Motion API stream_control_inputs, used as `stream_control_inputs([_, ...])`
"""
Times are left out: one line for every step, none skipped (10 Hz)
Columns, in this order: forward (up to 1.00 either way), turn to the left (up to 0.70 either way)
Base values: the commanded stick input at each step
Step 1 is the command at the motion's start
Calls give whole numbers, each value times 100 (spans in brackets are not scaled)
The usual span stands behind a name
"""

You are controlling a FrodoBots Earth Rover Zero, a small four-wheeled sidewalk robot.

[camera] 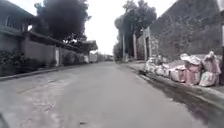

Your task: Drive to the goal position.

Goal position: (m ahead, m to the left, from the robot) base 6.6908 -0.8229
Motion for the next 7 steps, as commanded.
stream_control_inputs([85, 0])
stream_control_inputs([85, 0])
stream_control_inputs([85, 0])
stream_control_inputs([85, 0])
stream_control_inputs([85, 0])
stream_control_inputs([85, 0])
stream_control_inputs([85, 0])
